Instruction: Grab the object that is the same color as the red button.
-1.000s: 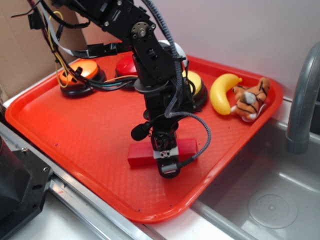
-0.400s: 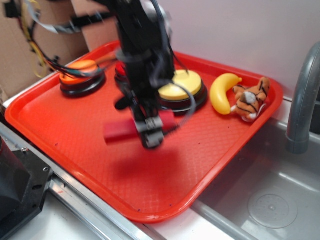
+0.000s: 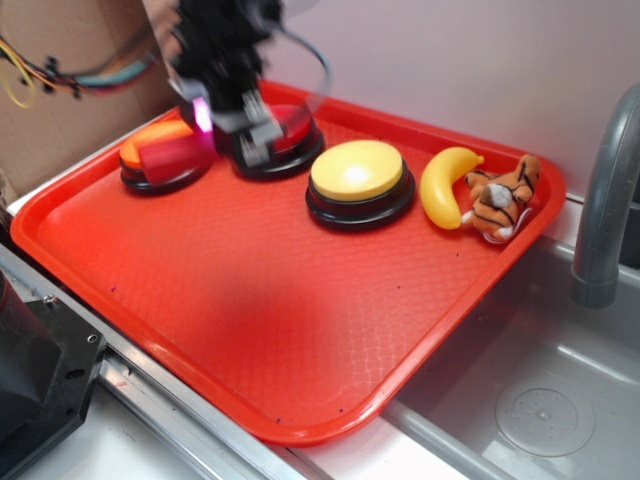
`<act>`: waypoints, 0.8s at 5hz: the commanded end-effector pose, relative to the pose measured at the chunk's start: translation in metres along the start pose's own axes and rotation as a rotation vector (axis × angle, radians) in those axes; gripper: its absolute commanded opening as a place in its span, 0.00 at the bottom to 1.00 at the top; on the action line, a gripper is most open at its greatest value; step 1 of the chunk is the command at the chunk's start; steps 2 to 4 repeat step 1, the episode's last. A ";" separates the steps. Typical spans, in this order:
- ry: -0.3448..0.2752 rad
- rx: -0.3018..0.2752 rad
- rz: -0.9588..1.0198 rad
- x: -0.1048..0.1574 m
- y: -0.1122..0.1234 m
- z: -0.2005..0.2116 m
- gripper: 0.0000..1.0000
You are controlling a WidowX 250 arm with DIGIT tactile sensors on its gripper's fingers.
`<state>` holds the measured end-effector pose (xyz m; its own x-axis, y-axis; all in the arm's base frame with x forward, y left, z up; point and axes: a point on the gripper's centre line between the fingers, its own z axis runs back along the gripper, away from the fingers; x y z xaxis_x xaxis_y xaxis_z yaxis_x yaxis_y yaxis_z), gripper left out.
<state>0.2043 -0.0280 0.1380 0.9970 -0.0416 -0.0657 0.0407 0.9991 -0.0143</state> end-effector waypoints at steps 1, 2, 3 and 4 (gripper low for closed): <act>-0.128 -0.021 0.172 -0.013 0.026 0.039 0.00; -0.128 -0.021 0.172 -0.013 0.026 0.039 0.00; -0.128 -0.021 0.172 -0.013 0.026 0.039 0.00; -0.128 -0.021 0.172 -0.013 0.026 0.039 0.00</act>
